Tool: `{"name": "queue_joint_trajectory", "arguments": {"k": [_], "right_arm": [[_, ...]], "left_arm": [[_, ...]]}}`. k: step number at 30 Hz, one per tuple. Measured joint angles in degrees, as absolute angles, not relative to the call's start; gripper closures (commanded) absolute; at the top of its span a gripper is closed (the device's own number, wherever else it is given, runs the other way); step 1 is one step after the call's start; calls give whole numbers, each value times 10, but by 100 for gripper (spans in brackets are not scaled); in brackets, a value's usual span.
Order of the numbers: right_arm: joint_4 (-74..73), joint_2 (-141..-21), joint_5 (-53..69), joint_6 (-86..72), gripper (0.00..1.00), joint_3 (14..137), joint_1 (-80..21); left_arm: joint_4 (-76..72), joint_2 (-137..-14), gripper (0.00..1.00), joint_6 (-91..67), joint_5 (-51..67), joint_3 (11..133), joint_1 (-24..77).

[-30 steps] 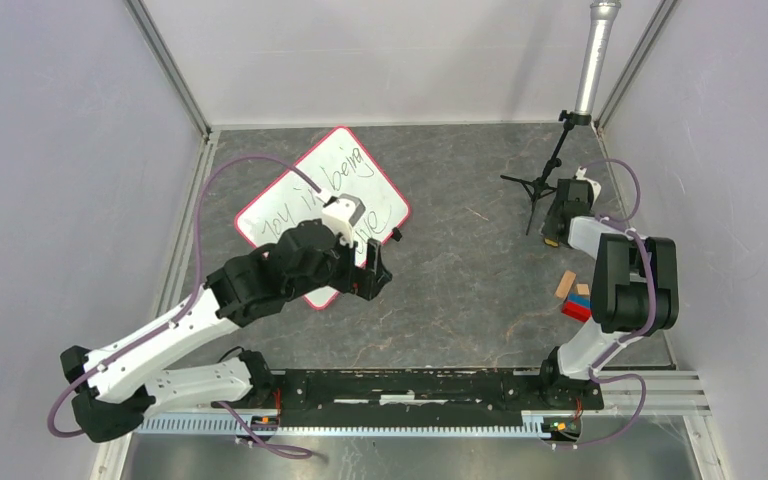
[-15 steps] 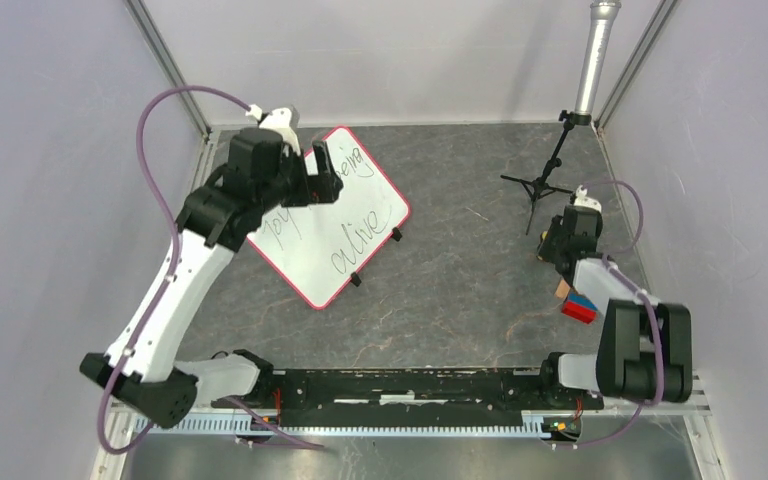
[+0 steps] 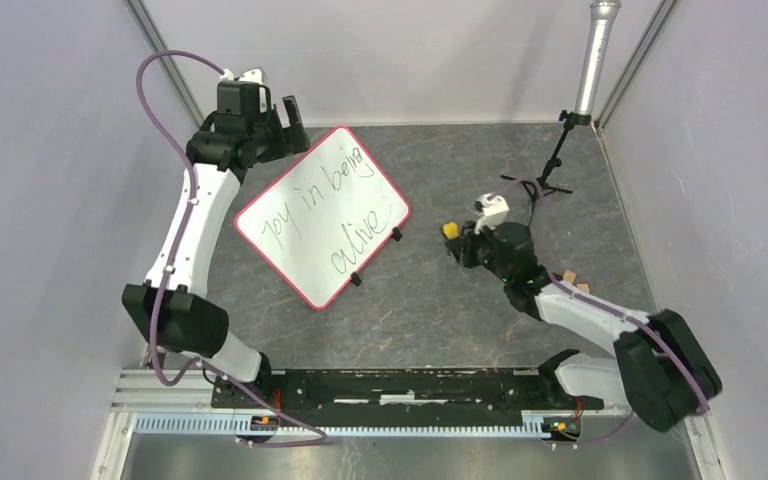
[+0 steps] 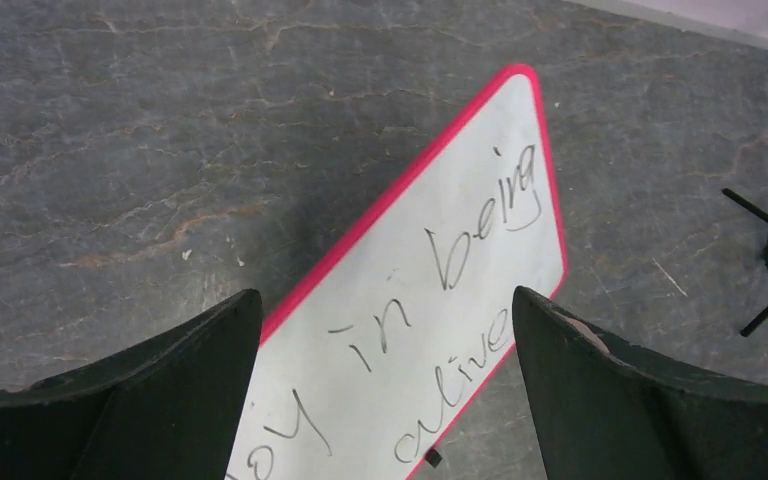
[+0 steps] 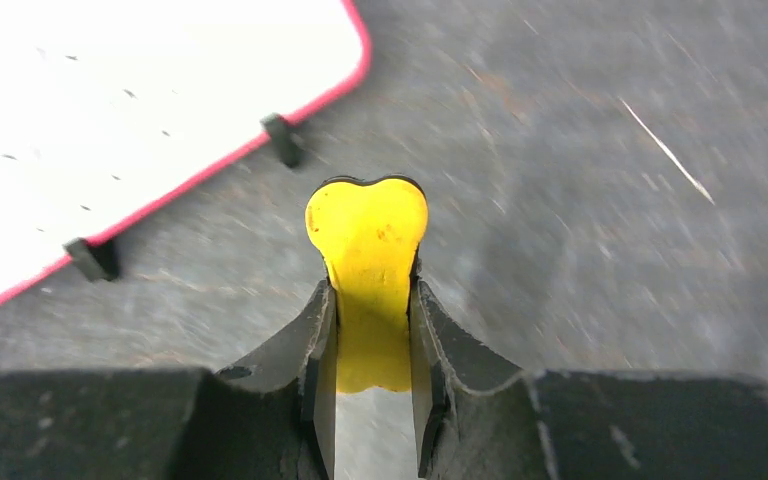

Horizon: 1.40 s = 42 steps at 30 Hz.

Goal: Erase the whiteboard

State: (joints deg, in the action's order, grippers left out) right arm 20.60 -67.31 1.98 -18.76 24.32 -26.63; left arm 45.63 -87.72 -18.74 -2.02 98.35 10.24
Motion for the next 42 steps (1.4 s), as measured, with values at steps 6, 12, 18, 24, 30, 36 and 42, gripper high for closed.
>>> {"name": "queue_joint_trajectory", "arguments": {"k": [6, 12, 18, 24, 30, 36, 42], "right_arm": [[302, -825, 20, -160, 87, 409, -355], [369, -931, 24, -152, 87, 570, -382], [362, -1032, 43, -137, 85, 700, -397], [260, -1127, 65, -113, 83, 836, -423], [164, -1189, 63, -88, 80, 947, -446], [117, -1216, 55, -68, 71, 986, -462], [87, -1220, 44, -54, 55, 988, -469]], "left_arm": [[444, -951, 6, -166, 13, 1007, 67], [434, -1010, 11, -148, 81, 1020, 40], [425, -1032, 22, -140, 132, 1022, 10], [399, -1038, 27, -140, 192, 1014, -19], [383, -1044, 32, -141, 230, 1004, -22], [381, -1045, 34, -141, 251, 996, -22], [375, -1045, 36, -141, 257, 986, -22]]}}
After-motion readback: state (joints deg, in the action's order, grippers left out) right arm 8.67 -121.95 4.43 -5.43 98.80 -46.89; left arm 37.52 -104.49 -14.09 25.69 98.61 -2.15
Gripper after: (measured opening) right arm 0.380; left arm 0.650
